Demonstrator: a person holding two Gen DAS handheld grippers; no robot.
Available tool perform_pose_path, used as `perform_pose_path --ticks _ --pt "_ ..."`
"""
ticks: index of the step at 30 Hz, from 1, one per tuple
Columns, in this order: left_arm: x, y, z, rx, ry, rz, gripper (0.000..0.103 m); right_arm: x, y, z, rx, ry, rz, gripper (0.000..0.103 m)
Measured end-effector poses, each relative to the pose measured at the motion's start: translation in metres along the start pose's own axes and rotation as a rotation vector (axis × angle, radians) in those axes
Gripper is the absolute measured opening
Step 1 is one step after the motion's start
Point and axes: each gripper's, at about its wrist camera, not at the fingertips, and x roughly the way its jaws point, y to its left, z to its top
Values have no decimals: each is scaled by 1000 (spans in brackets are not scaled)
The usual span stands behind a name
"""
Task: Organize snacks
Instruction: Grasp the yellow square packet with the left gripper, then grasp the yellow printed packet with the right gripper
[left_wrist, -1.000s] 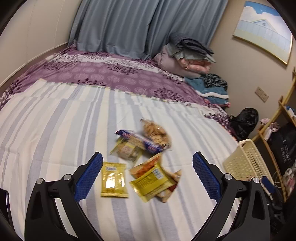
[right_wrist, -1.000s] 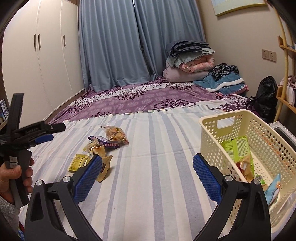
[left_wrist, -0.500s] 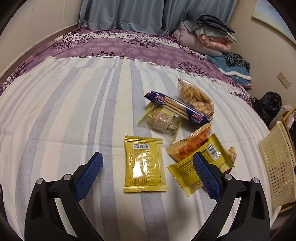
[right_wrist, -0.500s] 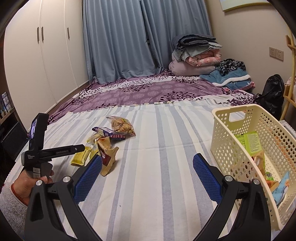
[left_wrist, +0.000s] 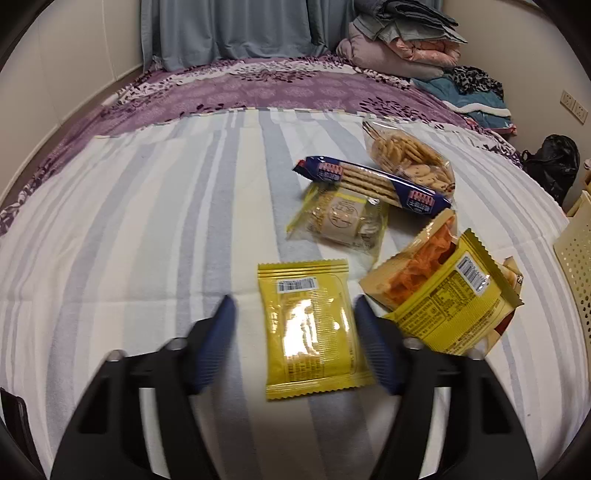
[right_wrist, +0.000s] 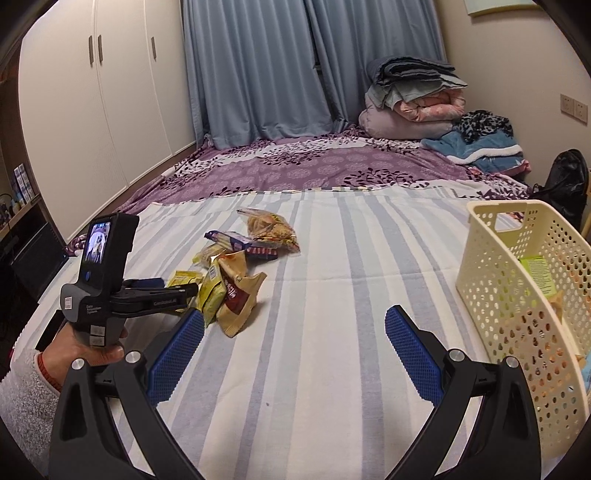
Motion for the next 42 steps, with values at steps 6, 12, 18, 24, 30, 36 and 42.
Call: perform_pose_path --ticks 6,12,18,24,30,36,42 --pt "-13 19 -3 -64 -40 -13 48 14 12 -4 -9 40 43 98" --pt "-34 31 -3 -90 -88 -24 48 29 29 -6 -33 73 82 98" --pt "-55 39 -3 -103 -128 -47 48 54 53 0 -97 94 99 98" --pt "-68 45 -5 -117 -152 -68 48 82 68 5 -97 132 178 98" --pt "-76 55 -7 -135 -167 -79 48 105 73 11 -72 139 241 98" --pt "-75 64 -9 -157 -167 -82 48 116 75 15 -54 136 263 98" --pt "-73 64 -10 -163 -163 -88 48 127 78 27 -69 125 264 98"
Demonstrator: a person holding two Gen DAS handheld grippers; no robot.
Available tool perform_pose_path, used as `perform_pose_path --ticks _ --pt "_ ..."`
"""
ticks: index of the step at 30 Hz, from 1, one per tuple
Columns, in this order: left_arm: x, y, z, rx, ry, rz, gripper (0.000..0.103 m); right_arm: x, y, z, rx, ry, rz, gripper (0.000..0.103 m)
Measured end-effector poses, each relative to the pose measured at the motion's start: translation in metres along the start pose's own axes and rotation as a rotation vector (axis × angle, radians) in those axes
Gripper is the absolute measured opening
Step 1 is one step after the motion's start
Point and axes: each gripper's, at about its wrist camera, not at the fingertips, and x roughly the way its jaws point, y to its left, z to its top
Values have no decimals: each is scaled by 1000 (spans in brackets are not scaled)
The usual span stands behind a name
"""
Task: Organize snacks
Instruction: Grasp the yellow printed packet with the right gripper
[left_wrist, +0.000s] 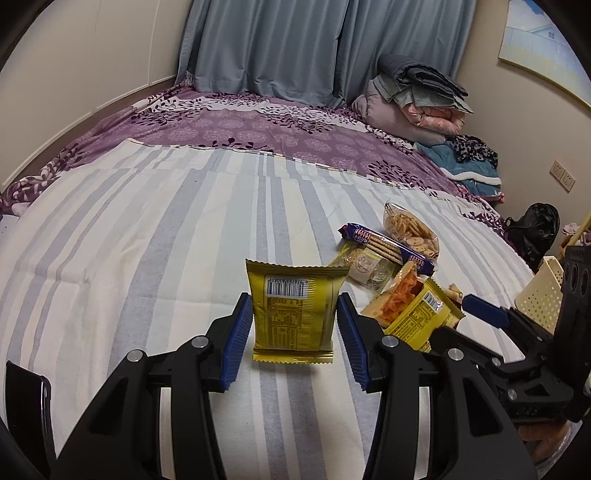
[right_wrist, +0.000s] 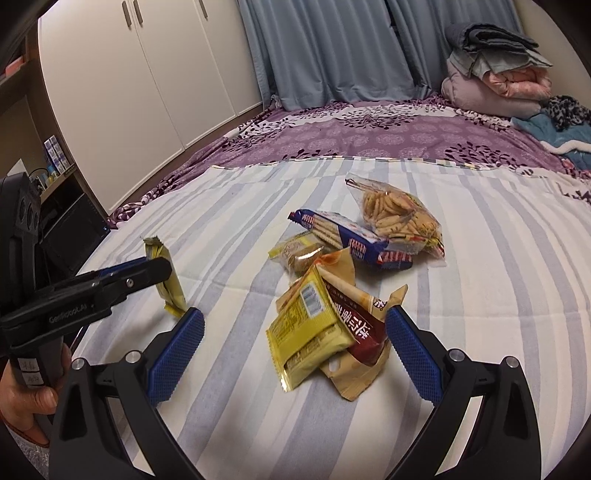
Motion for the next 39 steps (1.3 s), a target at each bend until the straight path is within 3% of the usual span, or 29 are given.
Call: perform_pose_path --ticks 7,14,23,30,34,39 --pt "0 4 -1 -15 2 7 48 10 12 13 -50 -9 37 98" --pt "2 7 -1 -32 4 7 48 8 19 -5 -57 33 91 98" --pt "3 9 0 -38 3 -6 48 10 2 -22 91 130 209 98" --pt "2 13 0 -45 3 -12 48 -3 -7 -24 178 127 155 98" --pt "1 15 0 -52 -1 -15 48 -2 -10 -28 262 175 228 98" --pt "-3 19 2 -57 -15 -20 48 19 11 -34 231 244 252 98"
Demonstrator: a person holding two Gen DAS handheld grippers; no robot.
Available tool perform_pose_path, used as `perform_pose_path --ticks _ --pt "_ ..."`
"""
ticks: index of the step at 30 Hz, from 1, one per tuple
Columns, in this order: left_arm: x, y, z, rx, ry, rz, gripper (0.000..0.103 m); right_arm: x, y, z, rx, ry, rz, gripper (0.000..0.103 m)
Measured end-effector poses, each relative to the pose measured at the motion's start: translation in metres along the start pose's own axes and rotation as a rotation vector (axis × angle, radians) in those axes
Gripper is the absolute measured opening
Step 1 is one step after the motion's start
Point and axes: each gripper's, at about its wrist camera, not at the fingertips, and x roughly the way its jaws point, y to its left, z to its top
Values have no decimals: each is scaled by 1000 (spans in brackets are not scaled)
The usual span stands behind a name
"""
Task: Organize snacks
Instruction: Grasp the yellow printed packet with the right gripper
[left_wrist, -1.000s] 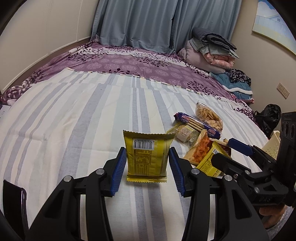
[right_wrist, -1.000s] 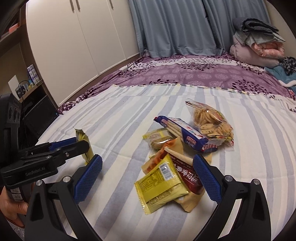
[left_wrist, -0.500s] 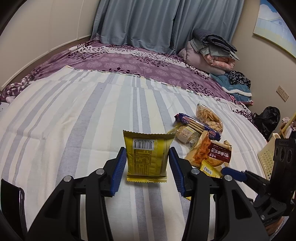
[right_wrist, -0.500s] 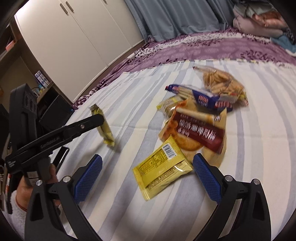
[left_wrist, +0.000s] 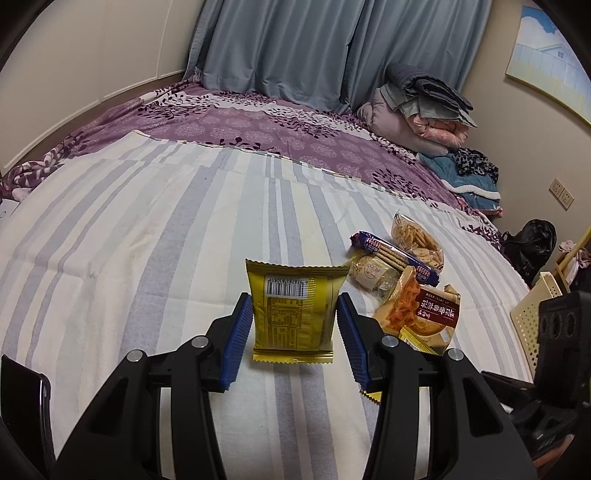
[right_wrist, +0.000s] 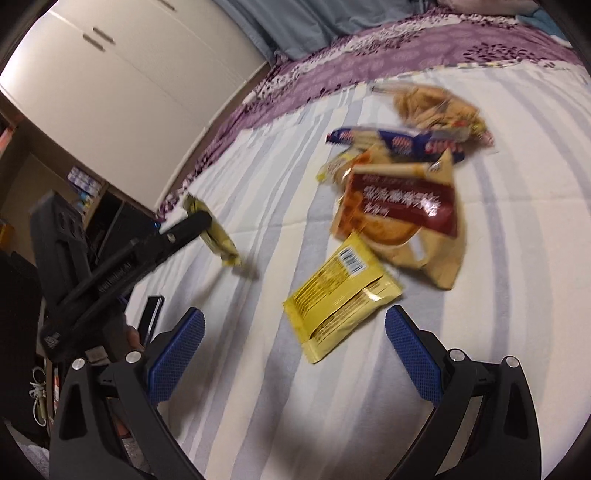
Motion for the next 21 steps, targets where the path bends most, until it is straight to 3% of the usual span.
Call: perform_pose_path --ticks 8,10,12,16,21 --pt "-8 12 -3 -22 -11 7 48 35 19 19 -111 4 -112 98" --pt "-9 15 -3 -29 -13 8 48 43 27 22 -164 17 -173 96" --pt "-10 18 -3 -32 -16 10 48 49 38 22 -236 32 -263 91" --pt "-11 22 -3 -42 -20 12 48 50 49 15 -353 33 -414 66" --pt "-13 23 -3 -44 -23 9 48 36 42 13 -340 22 -397 49"
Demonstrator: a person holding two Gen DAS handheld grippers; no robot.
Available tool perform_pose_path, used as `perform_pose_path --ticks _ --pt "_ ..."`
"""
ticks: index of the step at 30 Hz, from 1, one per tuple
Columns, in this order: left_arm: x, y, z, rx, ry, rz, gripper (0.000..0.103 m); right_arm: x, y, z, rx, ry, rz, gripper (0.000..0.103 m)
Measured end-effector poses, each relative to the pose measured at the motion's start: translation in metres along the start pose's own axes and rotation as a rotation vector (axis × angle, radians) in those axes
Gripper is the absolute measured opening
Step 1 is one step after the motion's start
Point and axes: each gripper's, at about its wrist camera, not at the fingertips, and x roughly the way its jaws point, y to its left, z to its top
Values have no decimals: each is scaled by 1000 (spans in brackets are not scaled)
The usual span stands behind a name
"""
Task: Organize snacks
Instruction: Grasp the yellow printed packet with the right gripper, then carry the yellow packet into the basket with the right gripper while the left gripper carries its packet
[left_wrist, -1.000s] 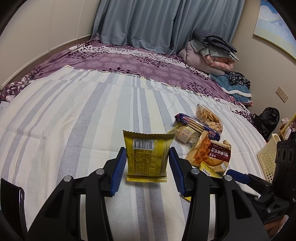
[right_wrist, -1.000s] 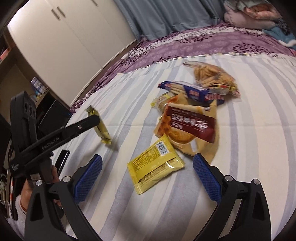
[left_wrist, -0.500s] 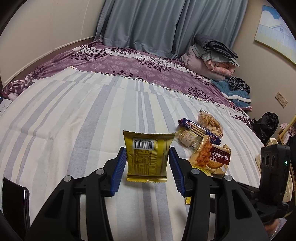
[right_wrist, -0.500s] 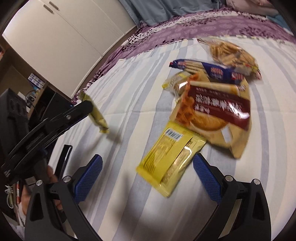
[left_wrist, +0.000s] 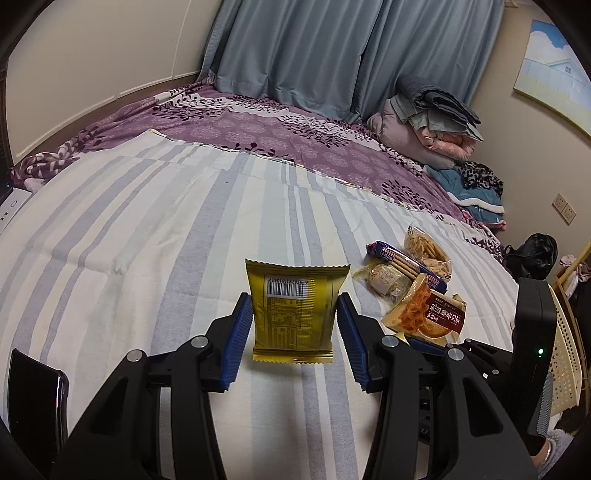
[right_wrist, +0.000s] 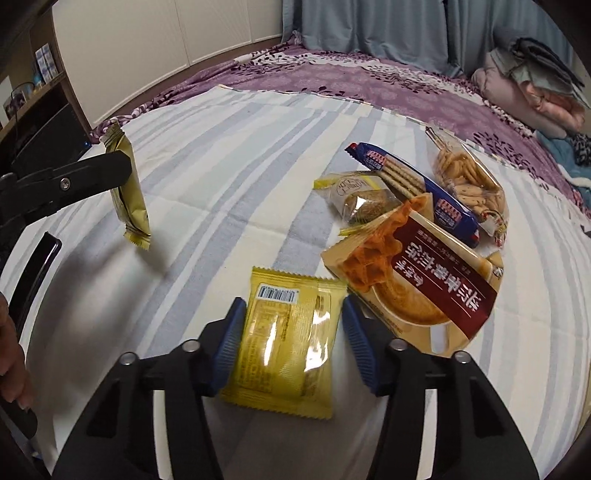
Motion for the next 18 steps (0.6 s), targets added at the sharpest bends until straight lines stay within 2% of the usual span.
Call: perform_pose_path --ticks 1,9,18 --pt "0 -1 0 1 0 -2 48 -2 -2 -1 9 -1 11 47" --pt "-8 -9 1 19 -10 -4 48 -23 -15 -9 66 -58 76 46" --pt "-19 -28 4 60 -29 -15 48 -72 -40 -12 141 -170 86 46"
